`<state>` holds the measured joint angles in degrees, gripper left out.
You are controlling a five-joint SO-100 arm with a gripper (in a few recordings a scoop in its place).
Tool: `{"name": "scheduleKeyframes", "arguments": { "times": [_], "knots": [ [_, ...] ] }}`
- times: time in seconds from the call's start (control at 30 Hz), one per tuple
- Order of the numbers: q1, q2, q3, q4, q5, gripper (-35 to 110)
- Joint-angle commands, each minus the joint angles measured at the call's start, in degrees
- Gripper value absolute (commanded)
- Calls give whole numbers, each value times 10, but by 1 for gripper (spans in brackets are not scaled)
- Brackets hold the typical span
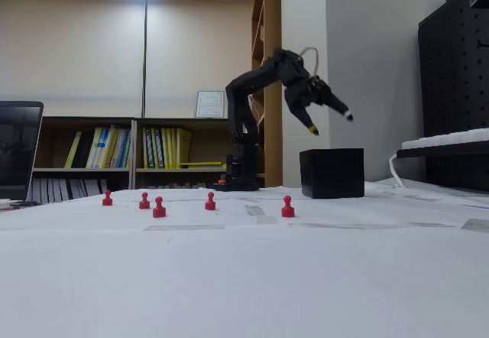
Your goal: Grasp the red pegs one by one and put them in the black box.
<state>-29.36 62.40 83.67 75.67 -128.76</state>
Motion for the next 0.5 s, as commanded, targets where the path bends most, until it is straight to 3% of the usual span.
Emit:
{"name": "scheduleKeyframes", "arguments": {
  "times": [0.0,0.2,0.33,0.47],
  "knots": [
    [106,-60,-81,-56,90,34],
    [275,-62,-359,-359,277,34],
    [330,0,-454,-571,325,33],
    [359,65,-491,-707,345,33]
  ]
}}
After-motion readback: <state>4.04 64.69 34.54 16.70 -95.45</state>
